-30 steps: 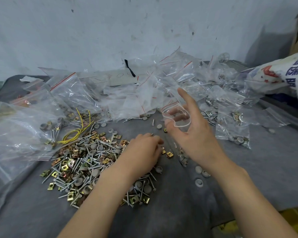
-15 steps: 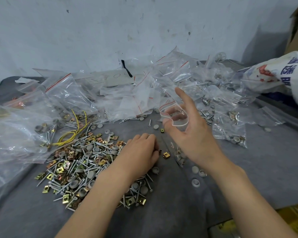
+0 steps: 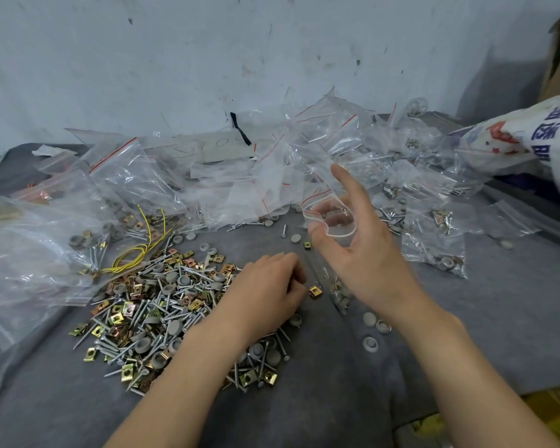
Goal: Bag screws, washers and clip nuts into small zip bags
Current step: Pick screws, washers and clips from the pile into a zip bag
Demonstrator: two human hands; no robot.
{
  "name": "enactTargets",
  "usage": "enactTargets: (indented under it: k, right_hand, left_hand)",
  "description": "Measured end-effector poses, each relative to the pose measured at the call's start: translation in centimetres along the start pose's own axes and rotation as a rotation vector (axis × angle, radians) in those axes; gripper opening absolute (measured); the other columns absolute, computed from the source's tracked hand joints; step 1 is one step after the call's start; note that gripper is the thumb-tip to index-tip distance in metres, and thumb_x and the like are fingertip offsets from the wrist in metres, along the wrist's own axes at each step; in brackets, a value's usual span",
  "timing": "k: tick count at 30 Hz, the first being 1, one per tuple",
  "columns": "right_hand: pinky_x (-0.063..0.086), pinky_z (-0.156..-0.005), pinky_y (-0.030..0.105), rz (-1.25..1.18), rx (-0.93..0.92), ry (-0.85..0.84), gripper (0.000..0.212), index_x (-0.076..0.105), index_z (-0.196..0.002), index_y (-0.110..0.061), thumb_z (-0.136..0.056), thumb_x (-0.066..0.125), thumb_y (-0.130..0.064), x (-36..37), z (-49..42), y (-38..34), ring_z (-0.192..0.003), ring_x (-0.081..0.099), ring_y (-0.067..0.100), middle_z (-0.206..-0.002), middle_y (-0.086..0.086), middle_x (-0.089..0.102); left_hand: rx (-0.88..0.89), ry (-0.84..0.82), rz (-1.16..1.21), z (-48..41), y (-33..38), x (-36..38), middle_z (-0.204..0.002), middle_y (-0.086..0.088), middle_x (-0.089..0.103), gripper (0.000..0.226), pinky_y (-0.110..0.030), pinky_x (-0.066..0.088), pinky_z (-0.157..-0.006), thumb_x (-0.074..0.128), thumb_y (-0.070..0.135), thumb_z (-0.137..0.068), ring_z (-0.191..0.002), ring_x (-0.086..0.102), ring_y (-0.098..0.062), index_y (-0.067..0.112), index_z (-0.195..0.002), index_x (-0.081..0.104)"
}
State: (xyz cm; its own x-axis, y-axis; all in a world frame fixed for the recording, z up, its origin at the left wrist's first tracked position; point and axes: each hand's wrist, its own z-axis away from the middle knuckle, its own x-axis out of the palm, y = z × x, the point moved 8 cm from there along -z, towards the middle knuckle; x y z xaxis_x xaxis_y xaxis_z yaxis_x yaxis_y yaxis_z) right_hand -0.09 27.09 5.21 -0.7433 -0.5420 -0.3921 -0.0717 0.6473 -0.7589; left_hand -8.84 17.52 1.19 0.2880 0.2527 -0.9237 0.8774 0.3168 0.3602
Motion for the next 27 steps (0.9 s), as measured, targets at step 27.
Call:
enactTargets:
  k: [27]
  right_hand:
    - [0.041, -0.082, 0.001, -0.114, 0.005, 0.039, 0.069, 0.031, -0.15, -0.047, -0.092, 0.066, -0.037, -0.7, -0.3, -0.7, -0.108, 0.059, -0.007, -0.11, -0.025, 0.064]
  left_hand:
    - [-0.062, 0.603, 0.774, 0.9, -1.1, -9.1, -0.088, 0.012, 0.074, 0.009, -0.017, 0.051, -0.076, 0.062, 0.019, -0.096, -0.079, 0.066, -0.001, 0.027, -0.101, 0.063]
